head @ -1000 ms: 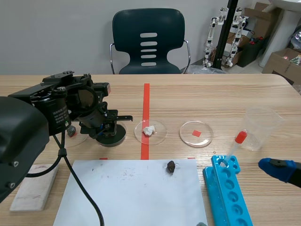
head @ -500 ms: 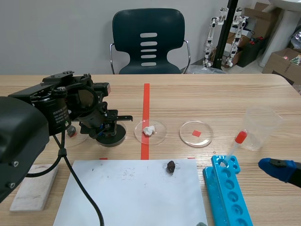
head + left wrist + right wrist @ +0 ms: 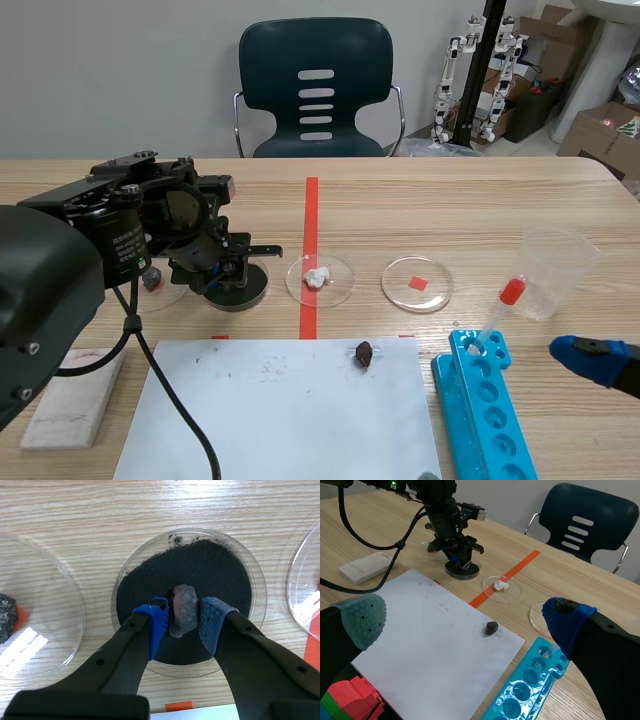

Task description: Lower the mineral onto the iron filings and hold still

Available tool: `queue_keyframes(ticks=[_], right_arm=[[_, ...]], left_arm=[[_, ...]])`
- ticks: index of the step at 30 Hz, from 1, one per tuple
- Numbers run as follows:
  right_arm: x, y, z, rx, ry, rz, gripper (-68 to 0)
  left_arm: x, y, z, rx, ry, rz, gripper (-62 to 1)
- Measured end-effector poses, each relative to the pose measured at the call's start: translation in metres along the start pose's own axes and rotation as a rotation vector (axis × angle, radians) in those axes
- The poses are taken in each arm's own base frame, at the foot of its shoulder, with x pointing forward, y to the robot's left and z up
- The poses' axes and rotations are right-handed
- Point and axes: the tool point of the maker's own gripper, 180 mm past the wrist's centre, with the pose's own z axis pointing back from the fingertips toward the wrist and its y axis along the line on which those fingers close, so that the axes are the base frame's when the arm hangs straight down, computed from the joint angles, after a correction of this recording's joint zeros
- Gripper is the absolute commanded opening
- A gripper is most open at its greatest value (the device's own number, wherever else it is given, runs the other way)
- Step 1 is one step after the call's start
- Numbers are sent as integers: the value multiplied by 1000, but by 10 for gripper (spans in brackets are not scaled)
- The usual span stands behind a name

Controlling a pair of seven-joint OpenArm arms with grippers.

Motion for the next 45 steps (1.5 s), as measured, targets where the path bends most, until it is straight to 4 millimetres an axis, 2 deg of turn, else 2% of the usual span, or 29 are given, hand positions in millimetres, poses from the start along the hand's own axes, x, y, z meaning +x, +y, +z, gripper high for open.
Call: queue_keyframes(ticks=[9,13,18,24,28,33,37,45], right_arm=[[0,0,0,0,0,0,4],[0,0,0,0,0,0,4],[0,0,0,0,0,0,4],[0,0,0,0,0,0,4],[0,0,0,0,0,0,4],[0,0,0,0,0,0,4],[0,0,0,0,0,0,4],[0,0,0,0,0,0,4]], left_arm=[[2,-2,2,-6,-10,-6,-479],[9,-8,15,-27,-66,-29,-479],[25,-9,49,-44,-202,-68,-479],[31,-11,114,-70,-473,-150,-479],[11,-29,162,-146,-653,-271,-479],[-32,-57,207,-290,-784,-377,-479],[-69,-73,230,-351,-832,-478,-479],[-120,-90,254,-394,-884,-604,-479]])
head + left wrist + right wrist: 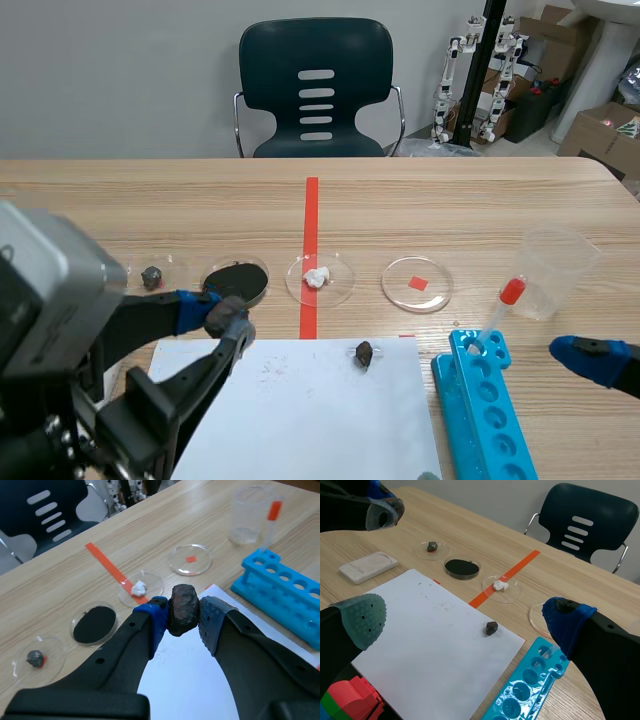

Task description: Lower the mineral onto the iron filings and hold still

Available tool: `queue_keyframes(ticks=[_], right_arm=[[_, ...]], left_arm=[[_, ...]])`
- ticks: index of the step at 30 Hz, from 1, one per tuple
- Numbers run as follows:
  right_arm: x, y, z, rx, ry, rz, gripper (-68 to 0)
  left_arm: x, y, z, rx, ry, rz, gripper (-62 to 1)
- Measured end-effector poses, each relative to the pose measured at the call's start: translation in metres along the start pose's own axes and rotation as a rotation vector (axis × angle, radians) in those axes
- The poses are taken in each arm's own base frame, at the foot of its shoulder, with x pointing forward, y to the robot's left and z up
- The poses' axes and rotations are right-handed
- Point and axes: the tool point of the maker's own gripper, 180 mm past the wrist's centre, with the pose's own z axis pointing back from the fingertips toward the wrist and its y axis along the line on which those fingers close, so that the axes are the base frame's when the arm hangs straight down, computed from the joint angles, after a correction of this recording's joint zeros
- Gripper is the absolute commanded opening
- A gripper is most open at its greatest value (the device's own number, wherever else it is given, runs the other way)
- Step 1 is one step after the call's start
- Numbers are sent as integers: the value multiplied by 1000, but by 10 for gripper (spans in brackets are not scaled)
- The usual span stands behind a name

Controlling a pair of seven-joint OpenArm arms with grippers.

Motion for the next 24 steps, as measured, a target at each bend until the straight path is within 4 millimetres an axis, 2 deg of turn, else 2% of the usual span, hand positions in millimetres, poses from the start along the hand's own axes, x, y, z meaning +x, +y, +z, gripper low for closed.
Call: queue_keyframes(ticks=[6,24], right_arm=[[0,0,0,0,0,0,4],[0,0,0,0,0,0,4]], left_arm=[[6,-16,10,-37,-50,-54,-479],[6,-18,10,-49,-50,-50,-479]])
